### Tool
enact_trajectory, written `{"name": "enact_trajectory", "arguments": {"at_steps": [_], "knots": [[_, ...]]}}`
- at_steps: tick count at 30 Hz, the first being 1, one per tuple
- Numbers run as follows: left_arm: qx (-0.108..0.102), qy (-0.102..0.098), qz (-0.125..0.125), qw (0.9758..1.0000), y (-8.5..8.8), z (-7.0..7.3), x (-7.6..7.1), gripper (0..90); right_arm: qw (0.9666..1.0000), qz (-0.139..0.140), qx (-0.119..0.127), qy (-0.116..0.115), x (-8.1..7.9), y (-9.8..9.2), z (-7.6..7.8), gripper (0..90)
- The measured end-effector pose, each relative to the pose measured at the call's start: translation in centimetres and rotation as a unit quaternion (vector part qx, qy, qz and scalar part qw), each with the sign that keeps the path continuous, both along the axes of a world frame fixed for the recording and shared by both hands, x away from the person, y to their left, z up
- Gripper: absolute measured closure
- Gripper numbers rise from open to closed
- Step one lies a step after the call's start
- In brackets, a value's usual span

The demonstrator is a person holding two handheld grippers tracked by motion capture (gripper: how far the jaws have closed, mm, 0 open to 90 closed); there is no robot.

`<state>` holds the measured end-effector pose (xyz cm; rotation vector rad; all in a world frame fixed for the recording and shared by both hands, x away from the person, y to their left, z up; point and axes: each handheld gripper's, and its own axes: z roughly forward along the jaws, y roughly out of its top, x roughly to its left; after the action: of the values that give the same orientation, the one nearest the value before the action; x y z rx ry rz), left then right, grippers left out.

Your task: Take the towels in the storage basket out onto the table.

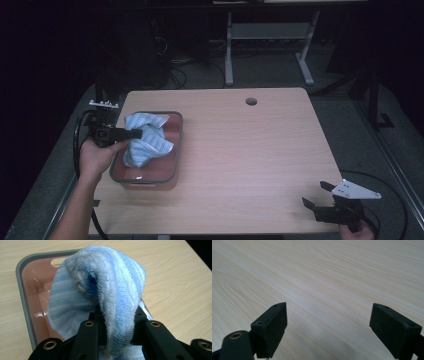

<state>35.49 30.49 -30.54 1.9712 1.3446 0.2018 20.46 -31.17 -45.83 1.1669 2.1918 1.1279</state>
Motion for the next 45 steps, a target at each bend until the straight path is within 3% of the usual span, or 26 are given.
{"name": "enact_trajectory", "arguments": {"at_steps": [9, 14, 18, 32, 36, 45], "knots": [[-0.006, -0.016, -0.003, 0.9999, -0.2, 1.7, -0.3, 72.9, 1.0000, -0.003, 0.001, 0.001, -0.1, 0.0, 0.1, 13.9], [-0.023, -0.027, -0.007, 0.9993, -0.6, 2.9, -0.4, 72.9, 1.0000, -0.004, 0.000, -0.001, 0.0, 0.0, 0.1, 13.9], [-0.025, -0.030, -0.012, 0.9992, -1.0, 3.5, -0.5, 72.9, 1.0000, -0.004, -0.001, -0.001, 0.0, 0.0, 0.1, 13.9], [-0.020, -0.041, -0.052, 0.9976, -4.9, 5.1, 0.2, 72.7, 1.0000, -0.005, 0.001, -0.002, 0.0, -0.1, 0.1, 13.9], [-0.018, -0.046, -0.066, 0.9966, -6.7, 5.6, 0.5, 72.8, 1.0000, -0.004, 0.000, -0.004, 0.0, -0.2, 0.1, 13.9], [-0.014, -0.050, -0.091, 0.9945, -8.9, 6.0, 0.8, 72.8, 1.0000, -0.007, 0.003, -0.002, 0.0, -0.2, 0.1, 13.9]]}}
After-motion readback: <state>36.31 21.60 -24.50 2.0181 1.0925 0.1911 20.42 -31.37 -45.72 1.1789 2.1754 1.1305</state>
